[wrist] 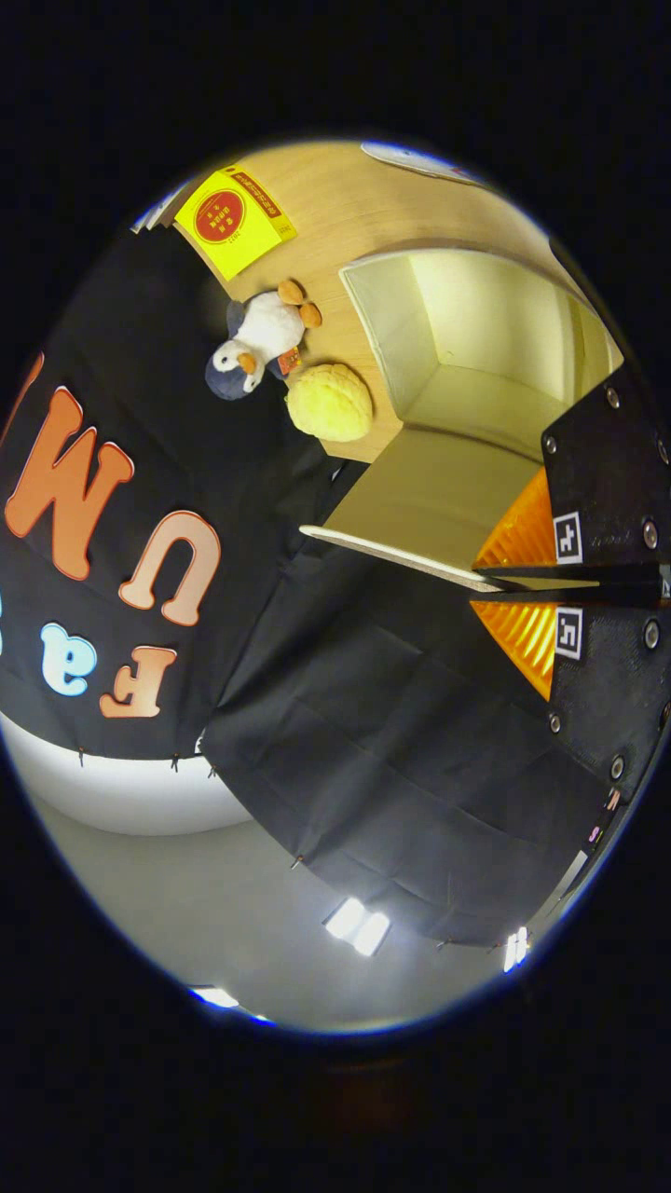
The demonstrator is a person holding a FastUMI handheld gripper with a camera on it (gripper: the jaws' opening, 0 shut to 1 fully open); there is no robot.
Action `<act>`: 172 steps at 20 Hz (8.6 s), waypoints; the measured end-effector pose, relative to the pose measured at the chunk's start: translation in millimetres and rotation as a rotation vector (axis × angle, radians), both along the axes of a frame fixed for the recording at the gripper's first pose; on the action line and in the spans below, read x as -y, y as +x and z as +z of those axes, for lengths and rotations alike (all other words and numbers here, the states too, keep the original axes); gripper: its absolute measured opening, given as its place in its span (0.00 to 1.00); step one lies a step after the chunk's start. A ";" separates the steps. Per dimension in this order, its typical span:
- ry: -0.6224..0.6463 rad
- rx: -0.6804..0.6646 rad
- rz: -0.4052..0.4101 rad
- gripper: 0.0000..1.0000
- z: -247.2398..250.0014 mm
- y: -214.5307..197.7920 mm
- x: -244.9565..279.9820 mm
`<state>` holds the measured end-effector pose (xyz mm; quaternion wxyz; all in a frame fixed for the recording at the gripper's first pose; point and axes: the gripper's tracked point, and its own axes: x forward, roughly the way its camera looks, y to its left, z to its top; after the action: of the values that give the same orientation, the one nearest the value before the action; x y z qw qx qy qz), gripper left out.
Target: Open the storage box then place both shoes into the box .Put the left shoe in first, then the right shoe, with the right side of both shoes facing outward in a uniform manner.
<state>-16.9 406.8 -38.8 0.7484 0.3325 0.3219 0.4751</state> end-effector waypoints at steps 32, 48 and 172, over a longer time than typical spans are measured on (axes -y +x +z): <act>-0.676 0.046 -0.717 0.98 -171.3 68.9 291.6; -0.933 -0.072 -0.635 0.79 -298.4 71.8 342.9; -0.649 0.022 -0.359 0.77 -185.4 37.6 20.5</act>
<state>20.7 386.3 -224.2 0.8896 0.1242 0.3844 0.2132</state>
